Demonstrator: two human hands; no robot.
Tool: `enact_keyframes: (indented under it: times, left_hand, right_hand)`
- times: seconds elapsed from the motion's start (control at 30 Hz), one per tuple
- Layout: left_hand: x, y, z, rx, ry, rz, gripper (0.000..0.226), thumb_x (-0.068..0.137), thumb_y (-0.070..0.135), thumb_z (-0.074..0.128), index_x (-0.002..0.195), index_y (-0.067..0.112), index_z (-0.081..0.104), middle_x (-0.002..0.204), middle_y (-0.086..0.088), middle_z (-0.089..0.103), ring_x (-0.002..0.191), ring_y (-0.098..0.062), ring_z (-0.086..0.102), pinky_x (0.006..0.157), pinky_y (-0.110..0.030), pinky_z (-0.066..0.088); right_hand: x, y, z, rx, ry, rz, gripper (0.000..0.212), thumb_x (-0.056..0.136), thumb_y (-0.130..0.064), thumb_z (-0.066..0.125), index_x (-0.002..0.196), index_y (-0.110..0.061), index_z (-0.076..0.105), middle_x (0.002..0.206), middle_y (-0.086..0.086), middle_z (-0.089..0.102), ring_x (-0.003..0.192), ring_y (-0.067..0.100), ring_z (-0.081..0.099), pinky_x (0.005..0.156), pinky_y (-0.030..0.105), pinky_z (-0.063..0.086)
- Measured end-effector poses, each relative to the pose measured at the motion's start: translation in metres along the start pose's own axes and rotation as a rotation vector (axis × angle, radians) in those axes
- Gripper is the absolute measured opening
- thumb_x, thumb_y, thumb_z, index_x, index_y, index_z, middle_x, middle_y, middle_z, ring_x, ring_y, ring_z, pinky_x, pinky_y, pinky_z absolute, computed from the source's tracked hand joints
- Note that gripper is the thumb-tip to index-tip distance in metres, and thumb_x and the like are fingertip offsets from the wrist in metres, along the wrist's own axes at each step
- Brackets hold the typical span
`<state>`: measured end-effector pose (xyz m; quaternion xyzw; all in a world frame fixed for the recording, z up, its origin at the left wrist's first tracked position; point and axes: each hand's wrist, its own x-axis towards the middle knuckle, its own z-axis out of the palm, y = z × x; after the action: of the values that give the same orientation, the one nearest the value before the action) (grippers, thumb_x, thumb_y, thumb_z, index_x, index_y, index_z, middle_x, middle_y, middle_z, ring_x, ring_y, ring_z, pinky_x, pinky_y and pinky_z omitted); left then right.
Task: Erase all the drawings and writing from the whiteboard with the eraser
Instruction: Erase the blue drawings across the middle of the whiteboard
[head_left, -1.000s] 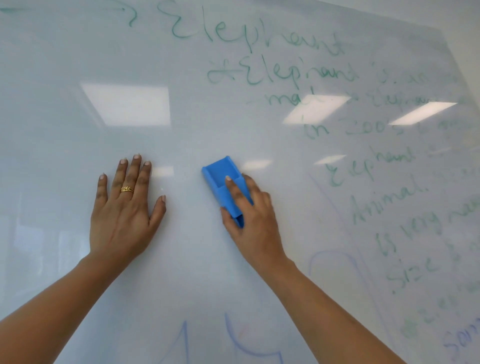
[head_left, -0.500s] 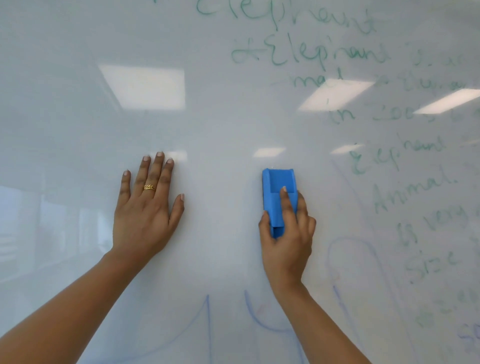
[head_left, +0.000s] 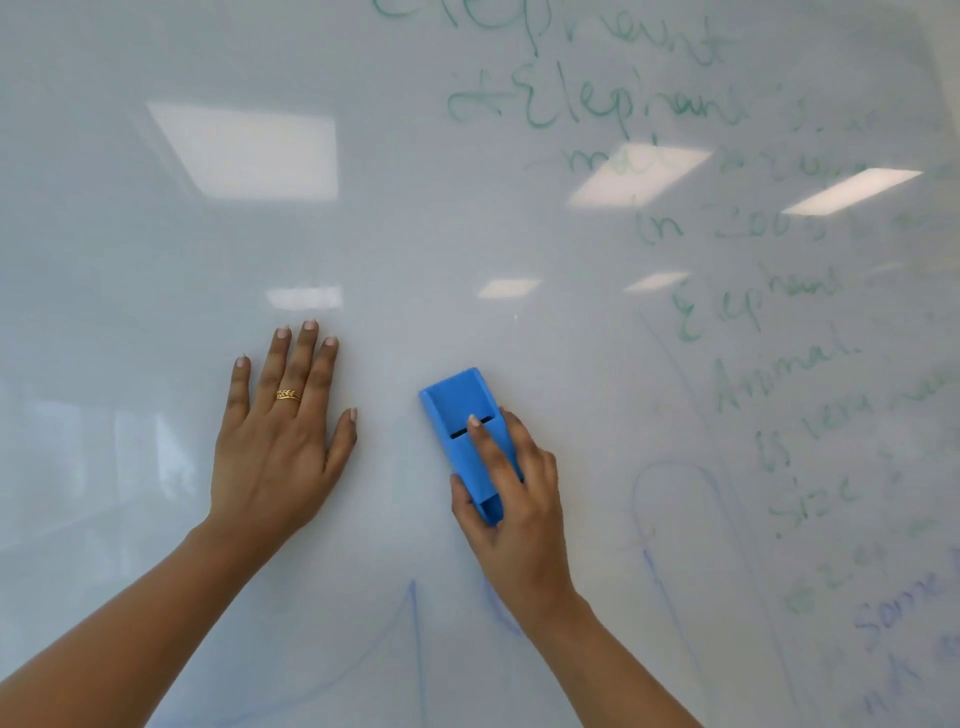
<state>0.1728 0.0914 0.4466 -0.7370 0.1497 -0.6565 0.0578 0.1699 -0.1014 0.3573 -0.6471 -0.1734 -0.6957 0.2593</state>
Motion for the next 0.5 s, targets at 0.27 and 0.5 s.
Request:
enact_keyframes:
  times: [0.27, 0.5]
  left_hand:
    - [-0.003, 0.006, -0.003, 0.035, -0.076, 0.082, 0.065, 0.092, 0.041, 0.025, 0.145, 0.004, 0.026, 0.153, -0.009, 0.020, 0.144, -0.011, 0.000, 0.116, -0.040, 0.002]
    - [0.019, 0.035, 0.002, 0.051, -0.078, 0.150, 0.066, 0.090, 0.043, 0.027, 0.143, 0.003, 0.033, 0.152, -0.009, 0.025, 0.140, -0.021, 0.019, 0.112, -0.045, 0.010]
  right_hand:
    - [0.032, 0.063, -0.036, 0.009, 0.164, 0.328, 0.054, 0.088, -0.027, 0.060, 0.138, -0.021, 0.042, 0.140, 0.012, 0.040, 0.116, 0.022, 0.040, 0.095, 0.014, 0.027]
    - [0.056, 0.106, -0.059, -0.013, 0.286, 0.519, 0.053, 0.088, -0.020, 0.061, 0.138, -0.019, 0.043, 0.141, 0.009, 0.040, 0.119, 0.028, 0.041, 0.088, 0.022, 0.032]
